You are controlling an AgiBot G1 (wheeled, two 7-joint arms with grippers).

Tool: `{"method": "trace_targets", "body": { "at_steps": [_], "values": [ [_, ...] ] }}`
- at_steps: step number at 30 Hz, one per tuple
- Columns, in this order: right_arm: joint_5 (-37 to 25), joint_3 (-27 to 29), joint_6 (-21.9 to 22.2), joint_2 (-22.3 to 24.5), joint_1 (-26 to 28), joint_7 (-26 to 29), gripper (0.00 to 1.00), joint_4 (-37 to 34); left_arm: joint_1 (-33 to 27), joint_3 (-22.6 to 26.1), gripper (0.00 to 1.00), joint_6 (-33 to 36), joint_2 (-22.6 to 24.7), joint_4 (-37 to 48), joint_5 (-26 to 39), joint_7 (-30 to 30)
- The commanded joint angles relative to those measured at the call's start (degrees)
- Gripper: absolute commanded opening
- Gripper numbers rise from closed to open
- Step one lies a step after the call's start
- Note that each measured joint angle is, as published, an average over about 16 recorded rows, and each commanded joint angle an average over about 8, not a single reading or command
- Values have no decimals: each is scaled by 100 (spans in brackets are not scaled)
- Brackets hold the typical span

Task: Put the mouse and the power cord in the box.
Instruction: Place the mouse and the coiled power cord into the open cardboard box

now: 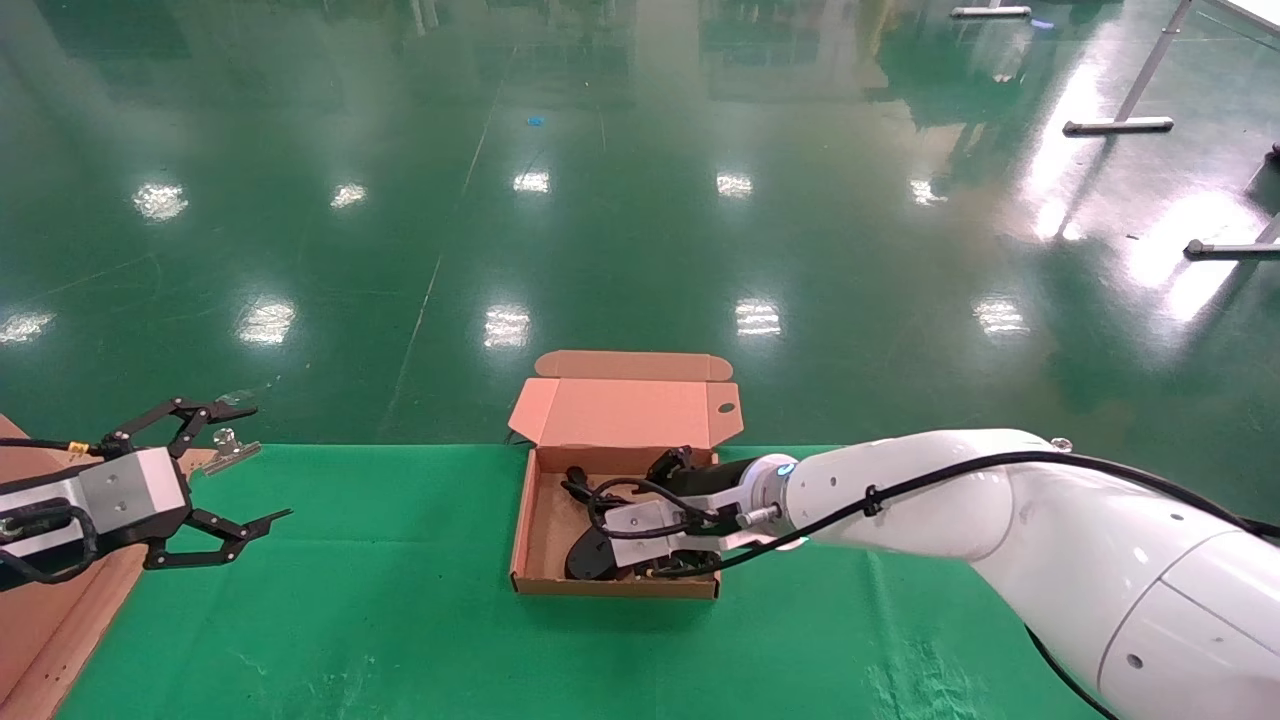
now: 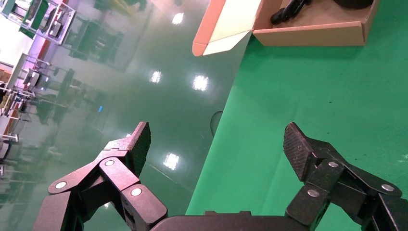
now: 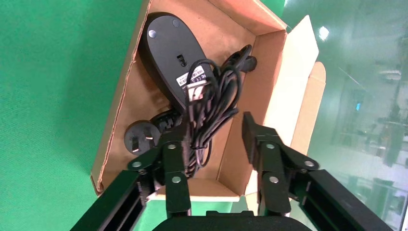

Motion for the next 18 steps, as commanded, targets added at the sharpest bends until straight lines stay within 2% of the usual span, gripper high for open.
{"method": "trace_targets", "body": {
  "at_steps": [1, 7, 18],
  "values": [
    [-18, -16, 10, -16, 17, -6, 100, -8, -10, 10, 100, -4, 5, 26, 4, 27],
    [254, 391, -308, 254, -183, 139, 100, 231, 126, -118, 100, 57, -42, -342, -47, -346],
    [1054, 1587, -1242, 1049, -773, 567, 100, 931, 624, -591, 100, 282, -216, -1695, -229, -1722]
  ]
}}
